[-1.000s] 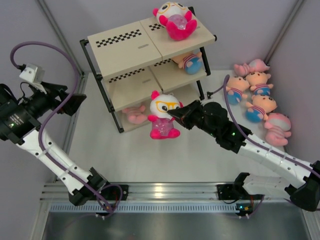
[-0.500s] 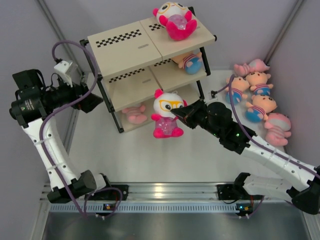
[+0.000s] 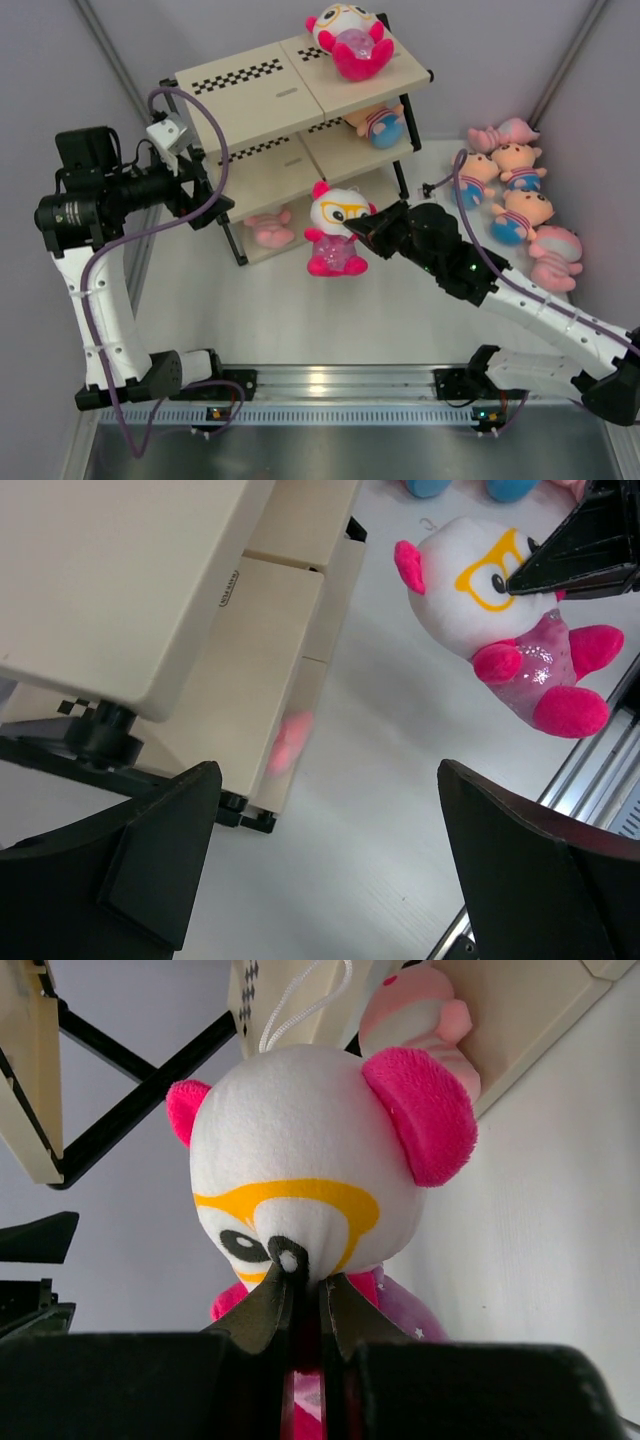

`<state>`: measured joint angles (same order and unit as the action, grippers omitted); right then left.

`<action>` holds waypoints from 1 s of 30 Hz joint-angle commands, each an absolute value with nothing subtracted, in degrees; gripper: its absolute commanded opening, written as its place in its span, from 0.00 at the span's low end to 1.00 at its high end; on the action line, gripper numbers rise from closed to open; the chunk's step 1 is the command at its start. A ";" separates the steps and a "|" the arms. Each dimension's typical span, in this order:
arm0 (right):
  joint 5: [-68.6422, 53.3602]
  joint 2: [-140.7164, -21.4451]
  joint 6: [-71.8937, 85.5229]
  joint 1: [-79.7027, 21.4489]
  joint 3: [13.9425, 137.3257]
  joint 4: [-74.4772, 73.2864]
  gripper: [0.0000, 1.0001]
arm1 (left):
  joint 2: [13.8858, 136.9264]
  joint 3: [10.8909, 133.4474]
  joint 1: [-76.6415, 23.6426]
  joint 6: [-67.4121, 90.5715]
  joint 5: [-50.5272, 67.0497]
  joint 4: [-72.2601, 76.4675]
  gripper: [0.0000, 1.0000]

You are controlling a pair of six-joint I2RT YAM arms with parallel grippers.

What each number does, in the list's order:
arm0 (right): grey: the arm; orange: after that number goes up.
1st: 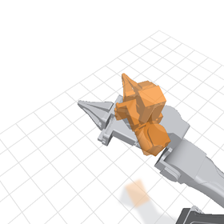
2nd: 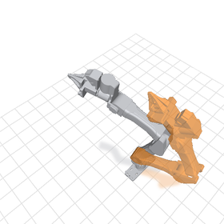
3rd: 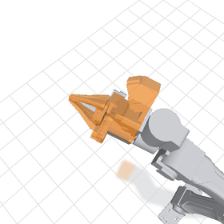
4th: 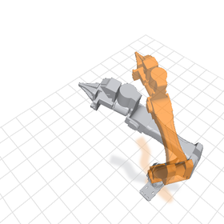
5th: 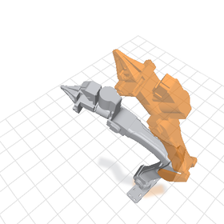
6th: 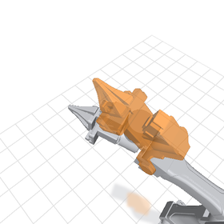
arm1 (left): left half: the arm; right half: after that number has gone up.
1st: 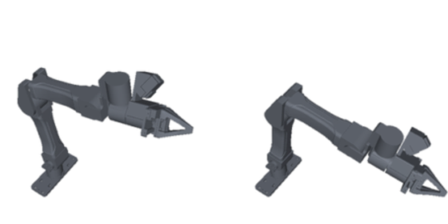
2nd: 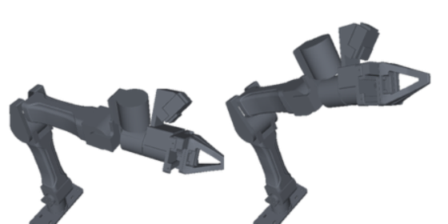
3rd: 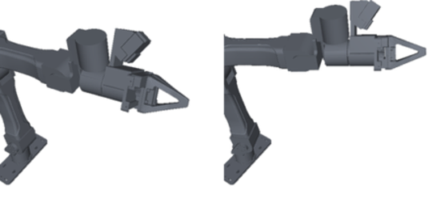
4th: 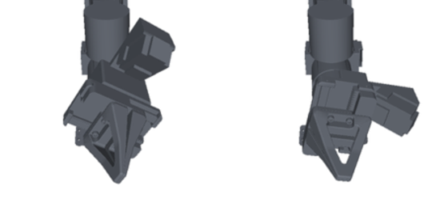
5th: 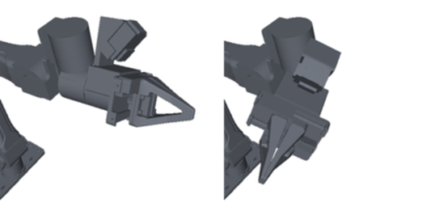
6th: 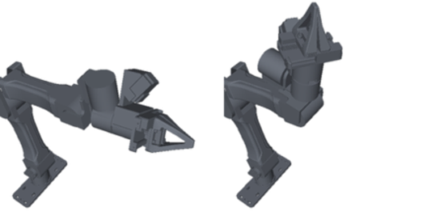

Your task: Place and organize the stuffed toys onto the shelf

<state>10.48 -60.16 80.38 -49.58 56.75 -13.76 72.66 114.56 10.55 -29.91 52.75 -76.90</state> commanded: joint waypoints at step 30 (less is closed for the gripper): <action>4.94 -104.04 32.08 -47.65 141.40 -15.83 0.00 | 70.40 108.99 2.90 -34.54 46.93 -74.71 0.97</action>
<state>11.99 -98.96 33.04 -51.96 137.75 -25.02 71.92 109.34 3.22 -34.22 46.59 -76.73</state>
